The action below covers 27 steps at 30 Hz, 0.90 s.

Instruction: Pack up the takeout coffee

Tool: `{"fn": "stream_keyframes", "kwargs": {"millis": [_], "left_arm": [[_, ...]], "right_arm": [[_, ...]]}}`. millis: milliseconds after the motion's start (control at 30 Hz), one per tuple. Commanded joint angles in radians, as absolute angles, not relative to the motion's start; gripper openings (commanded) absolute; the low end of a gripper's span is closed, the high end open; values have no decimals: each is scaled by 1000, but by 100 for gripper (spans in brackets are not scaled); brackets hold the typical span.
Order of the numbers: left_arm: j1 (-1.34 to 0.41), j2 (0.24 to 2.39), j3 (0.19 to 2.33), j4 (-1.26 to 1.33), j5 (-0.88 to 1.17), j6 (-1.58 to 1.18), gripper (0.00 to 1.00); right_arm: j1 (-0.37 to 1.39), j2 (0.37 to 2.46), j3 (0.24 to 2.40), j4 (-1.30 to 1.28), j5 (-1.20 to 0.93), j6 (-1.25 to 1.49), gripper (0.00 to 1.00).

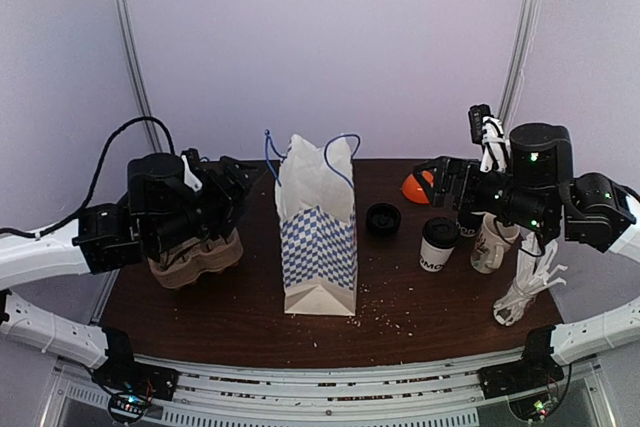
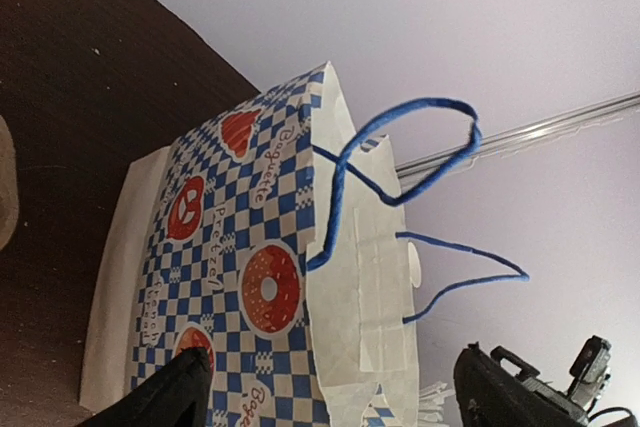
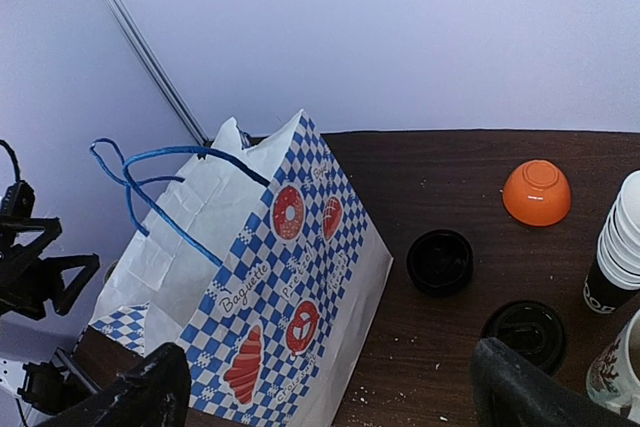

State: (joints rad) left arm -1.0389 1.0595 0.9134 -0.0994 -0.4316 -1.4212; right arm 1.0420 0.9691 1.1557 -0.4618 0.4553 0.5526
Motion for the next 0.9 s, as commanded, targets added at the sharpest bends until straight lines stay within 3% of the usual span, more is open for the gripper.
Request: {"fn": "stream_keyframes", "kwargs": {"millis": [0, 200, 367, 600, 867], "left_arm": [[-1104, 998, 977, -456, -516, -1248, 84], [-1165, 1097, 942, -629, -455, -1166, 54], [-1167, 1219, 899, -602, -492, -1149, 29], [-962, 1328, 805, -354, -337, -998, 21], [-821, 1530, 874, -298, -348, -931, 25]], "right_arm": [[1035, 971, 1125, -433, 456, 541, 100], [1036, 957, 1073, -415, 471, 542, 100], [1035, 955, 1049, -416, 466, 554, 100], [1034, 948, 1051, -427, 474, 557, 100], [1031, 961, 1053, -430, 490, 555, 100]]}}
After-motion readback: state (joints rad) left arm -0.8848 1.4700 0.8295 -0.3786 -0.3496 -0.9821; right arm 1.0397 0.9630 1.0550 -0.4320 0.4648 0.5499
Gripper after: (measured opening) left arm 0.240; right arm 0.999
